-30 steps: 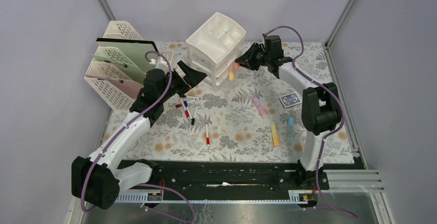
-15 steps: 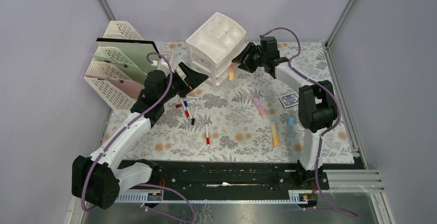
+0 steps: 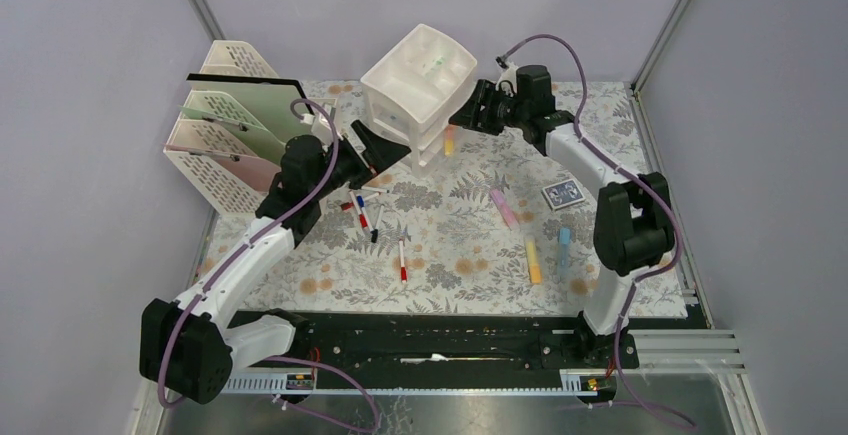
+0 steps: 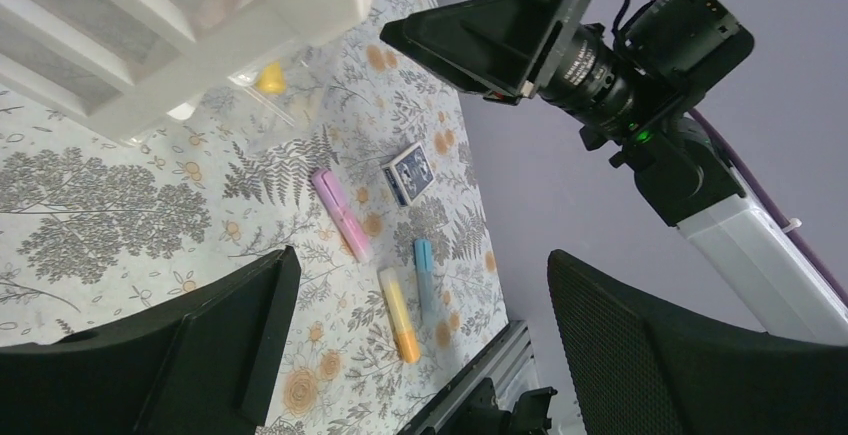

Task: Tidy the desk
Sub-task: Place the stationery in the drawer.

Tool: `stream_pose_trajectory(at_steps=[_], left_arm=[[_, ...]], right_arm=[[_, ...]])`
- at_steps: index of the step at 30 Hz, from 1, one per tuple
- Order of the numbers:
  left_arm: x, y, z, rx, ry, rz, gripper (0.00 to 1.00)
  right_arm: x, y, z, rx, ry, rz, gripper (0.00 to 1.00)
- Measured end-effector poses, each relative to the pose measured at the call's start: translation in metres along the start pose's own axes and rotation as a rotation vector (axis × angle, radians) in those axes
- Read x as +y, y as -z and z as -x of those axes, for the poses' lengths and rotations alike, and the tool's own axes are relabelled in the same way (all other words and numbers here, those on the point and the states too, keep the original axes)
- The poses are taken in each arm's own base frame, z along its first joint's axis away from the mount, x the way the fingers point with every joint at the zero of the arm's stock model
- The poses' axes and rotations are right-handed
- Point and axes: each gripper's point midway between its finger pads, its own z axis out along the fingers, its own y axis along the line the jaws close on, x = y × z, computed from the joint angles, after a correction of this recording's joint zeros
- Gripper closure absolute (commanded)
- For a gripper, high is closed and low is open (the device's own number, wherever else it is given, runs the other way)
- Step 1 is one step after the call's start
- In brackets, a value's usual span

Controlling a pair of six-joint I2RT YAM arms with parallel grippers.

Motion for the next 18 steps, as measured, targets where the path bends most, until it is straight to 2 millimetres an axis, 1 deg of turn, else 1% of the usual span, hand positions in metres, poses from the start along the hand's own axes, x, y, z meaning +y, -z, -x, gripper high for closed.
stream_pose_trajectory(at_steps=[3,5,8,10,14,15,18], left_arm=[[-0.007,-0.001,-0.004,0.009,-0.009,-0.023,0.01],[-0.012,-0.002,-0.010,0.024,-0.014,-0.040,0.01],[-0.018,-0.004,-0.018,0.045,-0.018,-0.057,0.01],[-0.023,-0.008,-0.028,0.066,-0.015,-0.074,0.01],[-0.032,-0.016,-0.047,0.108,-0.004,-0.098,0.02],[-0.033,-0.019,-0.054,0.126,-0.001,-0.100,0.01],[-0.032,-0.028,-0.076,0.178,0.005,-0.095,0.01]], right_arm=[[0.018,0.014,-0.001,0.011,0.109,0.067,0.38],[0.028,0.024,-0.007,0.034,0.193,0.120,0.38],[0.035,0.040,-0.021,0.087,0.300,0.189,0.34],[0.036,0.050,-0.029,0.122,0.363,0.227,0.34],[0.021,0.077,-0.041,0.160,0.449,0.249,0.30],[0.014,0.086,-0.043,0.162,0.464,0.236,0.27],[-0.008,0.108,-0.048,0.164,0.489,0.192,0.25]])
